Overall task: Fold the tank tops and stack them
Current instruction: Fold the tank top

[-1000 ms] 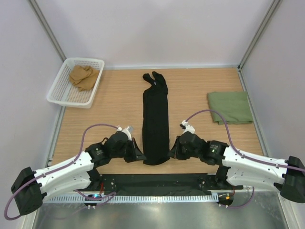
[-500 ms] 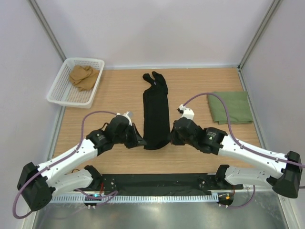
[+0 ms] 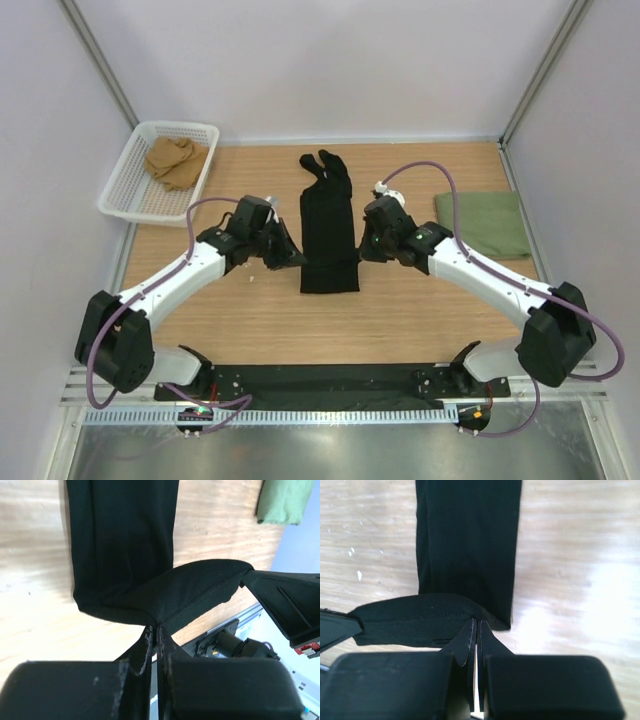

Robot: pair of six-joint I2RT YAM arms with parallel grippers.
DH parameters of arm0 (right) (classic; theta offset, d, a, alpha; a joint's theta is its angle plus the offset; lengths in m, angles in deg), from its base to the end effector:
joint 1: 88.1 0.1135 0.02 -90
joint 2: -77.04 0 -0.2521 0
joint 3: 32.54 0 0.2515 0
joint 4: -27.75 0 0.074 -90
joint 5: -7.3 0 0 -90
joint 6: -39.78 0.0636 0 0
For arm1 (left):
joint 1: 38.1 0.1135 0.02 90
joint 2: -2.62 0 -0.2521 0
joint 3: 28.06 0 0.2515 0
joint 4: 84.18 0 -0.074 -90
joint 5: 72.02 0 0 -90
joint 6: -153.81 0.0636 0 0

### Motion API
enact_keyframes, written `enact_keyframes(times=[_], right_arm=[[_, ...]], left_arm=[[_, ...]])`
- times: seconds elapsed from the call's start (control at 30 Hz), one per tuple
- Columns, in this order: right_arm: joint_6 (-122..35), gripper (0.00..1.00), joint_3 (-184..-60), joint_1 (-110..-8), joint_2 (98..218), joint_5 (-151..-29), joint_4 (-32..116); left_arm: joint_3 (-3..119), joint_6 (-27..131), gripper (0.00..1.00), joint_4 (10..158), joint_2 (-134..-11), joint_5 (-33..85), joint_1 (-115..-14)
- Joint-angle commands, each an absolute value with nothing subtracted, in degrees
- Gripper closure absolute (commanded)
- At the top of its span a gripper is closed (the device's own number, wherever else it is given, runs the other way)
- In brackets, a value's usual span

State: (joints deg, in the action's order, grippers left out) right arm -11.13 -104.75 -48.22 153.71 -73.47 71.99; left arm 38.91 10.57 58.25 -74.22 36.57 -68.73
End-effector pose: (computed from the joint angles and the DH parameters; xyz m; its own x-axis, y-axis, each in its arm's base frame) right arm 0.2390 0.1864 0.2365 -0.7953 0.1465 -0.5882 -0.0646 0.9443 0.3226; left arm 0.2488 -0.1709 0.2170 -0.9148 -0.3408 -0.2167 -0.1077 0.7230 -0.6824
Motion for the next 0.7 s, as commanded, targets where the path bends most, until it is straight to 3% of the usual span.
enact_keyframes(times=[0.0, 0.67], right_arm=[[-15.3, 0.99, -109.8, -50.7, 156.5, -75.9, 68.5], [-18.3, 0.99, -122.6, -58.1, 172.1, -81.2, 66.7]], left_arm=[[42.9, 13.2, 1.0, 59.6, -75.6, 39.0, -67.0], [55.3, 14.1, 1.0, 60.7, -90.9, 42.7, -59.9]])
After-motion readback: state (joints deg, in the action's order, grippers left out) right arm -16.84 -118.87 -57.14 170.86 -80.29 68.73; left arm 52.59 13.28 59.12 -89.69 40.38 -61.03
